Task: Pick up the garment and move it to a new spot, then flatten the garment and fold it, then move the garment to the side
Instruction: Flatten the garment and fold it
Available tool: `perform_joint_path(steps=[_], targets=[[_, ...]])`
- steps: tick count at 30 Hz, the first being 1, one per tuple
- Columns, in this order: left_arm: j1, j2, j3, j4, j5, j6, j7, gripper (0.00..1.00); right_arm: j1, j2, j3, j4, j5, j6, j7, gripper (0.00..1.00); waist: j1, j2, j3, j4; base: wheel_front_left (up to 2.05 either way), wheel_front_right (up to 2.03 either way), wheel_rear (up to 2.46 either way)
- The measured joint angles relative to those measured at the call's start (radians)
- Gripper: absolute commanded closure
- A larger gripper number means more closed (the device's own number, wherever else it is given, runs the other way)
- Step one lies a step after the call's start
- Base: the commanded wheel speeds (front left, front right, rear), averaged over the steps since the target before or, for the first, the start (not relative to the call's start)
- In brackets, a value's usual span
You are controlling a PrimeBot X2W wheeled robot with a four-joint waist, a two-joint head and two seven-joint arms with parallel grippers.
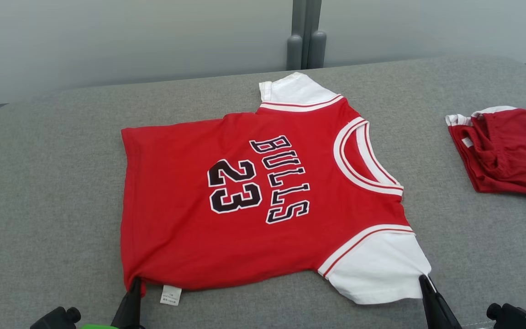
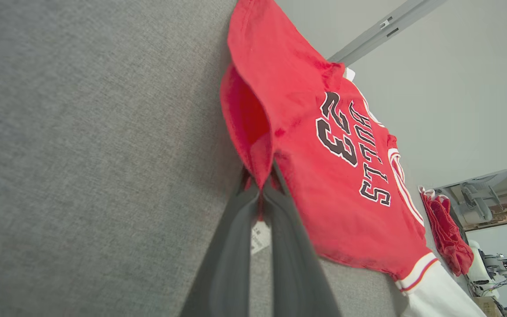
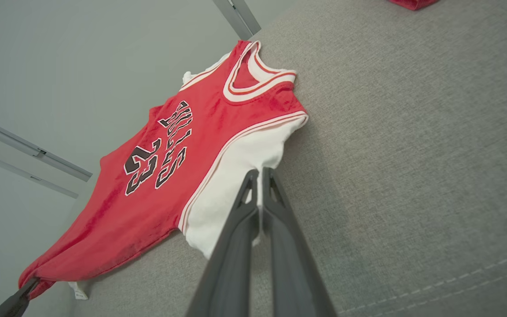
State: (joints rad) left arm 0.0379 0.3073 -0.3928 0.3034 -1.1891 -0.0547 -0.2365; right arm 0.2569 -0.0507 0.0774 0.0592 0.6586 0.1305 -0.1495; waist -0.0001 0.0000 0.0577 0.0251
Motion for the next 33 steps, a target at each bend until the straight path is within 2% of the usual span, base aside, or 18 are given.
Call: perform_joint_path(steps=[8, 14, 18, 25, 33], targets=[[-0.011, -0.018, 0.012, -0.014, -0.061, -0.023, 0.033, 1.0, -0.064, -0.004, -0.021, 0.017, 0.002, 0.0, -0.047, 1.0, 0.0, 0.0, 0.009, 0.003, 0.0, 0.0, 0.0], [-0.08, -0.06, 0.036, -0.045, -0.135, -0.042, 0.065, 1.0, -0.157, -0.003, -0.056, 0.034, -0.015, 0.0, -0.063, 1.0, 0.0, 0.0, 0.021, 0.017, 0.0, 0.0, 0.0], [-0.147, -0.092, 0.046, -0.01, -0.173, -0.043, 0.082, 1.0, -0.251, -0.002, -0.08, 0.081, -0.028, 0.0, -0.061, 1.0, 0.0, 0.0, 0.036, 0.026, 0.0, 0.0, 0.0], [-0.284, -0.139, 0.072, 0.183, -0.178, -0.024, 0.057, 1.0, -0.467, -0.002, -0.079, 0.268, -0.061, 0.0, -0.037, 1.0, 0.0001, 0.0, 0.07, 0.031, 0.0, 0.0, 0.0], [-0.421, -0.177, 0.069, 0.356, -0.165, -0.032, 0.04, 1.0, -0.683, -0.02, -0.031, 0.52, -0.091, 0.0, -0.053, 1.0, 0.0001, 0.0, 0.108, 0.04, 0.0, 0.0, 0.0]])
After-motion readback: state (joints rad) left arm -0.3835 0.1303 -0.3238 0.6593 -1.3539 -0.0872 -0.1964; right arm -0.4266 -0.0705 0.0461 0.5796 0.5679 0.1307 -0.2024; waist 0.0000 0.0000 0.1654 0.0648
